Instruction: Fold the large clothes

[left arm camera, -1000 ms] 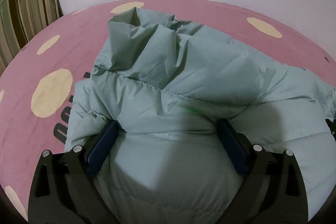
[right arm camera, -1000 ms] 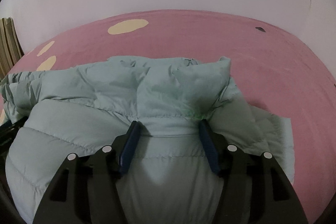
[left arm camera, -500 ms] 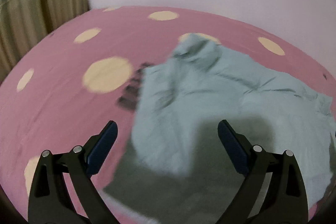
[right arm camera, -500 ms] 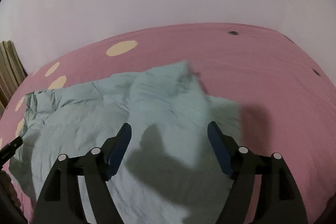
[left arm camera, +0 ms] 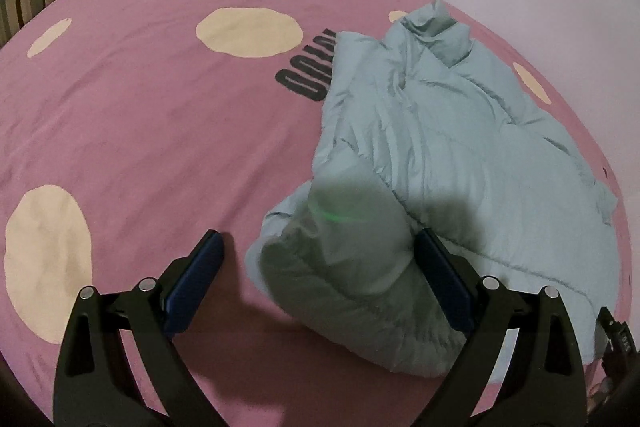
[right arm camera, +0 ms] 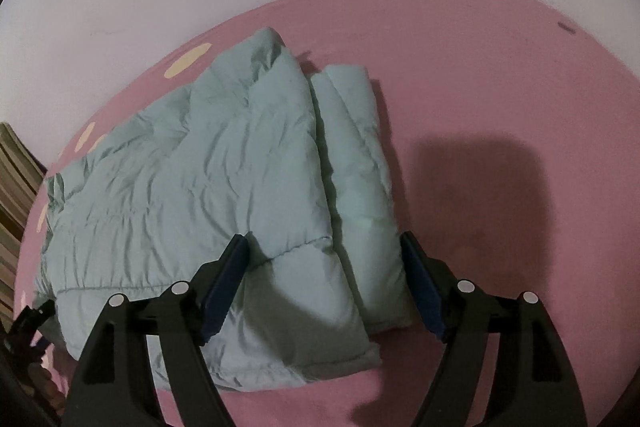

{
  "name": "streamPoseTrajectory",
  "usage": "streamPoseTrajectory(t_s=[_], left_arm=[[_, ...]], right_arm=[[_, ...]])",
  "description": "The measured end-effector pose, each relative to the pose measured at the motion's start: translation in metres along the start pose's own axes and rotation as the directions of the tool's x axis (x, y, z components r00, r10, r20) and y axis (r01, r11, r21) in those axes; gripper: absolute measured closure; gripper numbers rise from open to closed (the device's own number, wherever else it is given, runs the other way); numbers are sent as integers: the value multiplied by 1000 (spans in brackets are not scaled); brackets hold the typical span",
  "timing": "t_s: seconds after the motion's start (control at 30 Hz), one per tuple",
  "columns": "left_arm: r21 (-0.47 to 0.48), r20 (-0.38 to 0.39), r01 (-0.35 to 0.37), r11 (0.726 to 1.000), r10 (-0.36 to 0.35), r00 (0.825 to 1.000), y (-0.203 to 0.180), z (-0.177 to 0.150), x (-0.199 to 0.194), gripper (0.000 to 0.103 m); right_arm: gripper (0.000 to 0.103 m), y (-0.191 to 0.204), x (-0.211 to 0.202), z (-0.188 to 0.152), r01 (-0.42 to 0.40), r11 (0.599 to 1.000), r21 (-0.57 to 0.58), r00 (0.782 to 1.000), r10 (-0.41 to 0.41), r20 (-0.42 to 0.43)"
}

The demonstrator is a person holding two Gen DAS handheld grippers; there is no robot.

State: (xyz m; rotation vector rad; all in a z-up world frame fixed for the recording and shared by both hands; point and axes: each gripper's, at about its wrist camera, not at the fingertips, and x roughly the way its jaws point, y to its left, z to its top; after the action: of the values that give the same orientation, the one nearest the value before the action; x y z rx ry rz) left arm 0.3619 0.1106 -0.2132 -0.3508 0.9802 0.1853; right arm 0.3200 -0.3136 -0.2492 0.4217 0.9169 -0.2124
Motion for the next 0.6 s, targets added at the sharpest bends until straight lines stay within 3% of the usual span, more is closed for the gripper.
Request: streamPoseTrajectory(t_s=[0.03,0.07,0.1,0.2,0.3,0.4,0.6], left_arm=[[3,5,1,1000,-1,1000,-1,0,0,15],[18,11,8,1000,-8,1000,-4,0,0,31],[45,7,27,999,-27,1000,-10,-1,0,45],[95,19,30,995,-32,999,-24,-4,-4,68],[105,25,29,994,-32,999,-29,-5,-7,78],[111,34,29,993,-33,999,-31,-7,-12,86],[103,46,22,994,-27,999,-30,-12,-26,90]], right_arm=[[28,1,0,-1,6,1000,-6,1000,-6,2],[28,2,0,-2,7,1000,-13,1000,-7,2],[36,3,1,-3,-1,1000,-19,1000,1,-1],[61,9,-1,-4,-38,998,-42,999,37,-12],[75,15,-7,-6,-55,996,-68,999,54,-4],[81,12,-14,-8,-83,995,-53,997,83,4],[85,7,-30,-14,-120,992,-31,992,121,22]])
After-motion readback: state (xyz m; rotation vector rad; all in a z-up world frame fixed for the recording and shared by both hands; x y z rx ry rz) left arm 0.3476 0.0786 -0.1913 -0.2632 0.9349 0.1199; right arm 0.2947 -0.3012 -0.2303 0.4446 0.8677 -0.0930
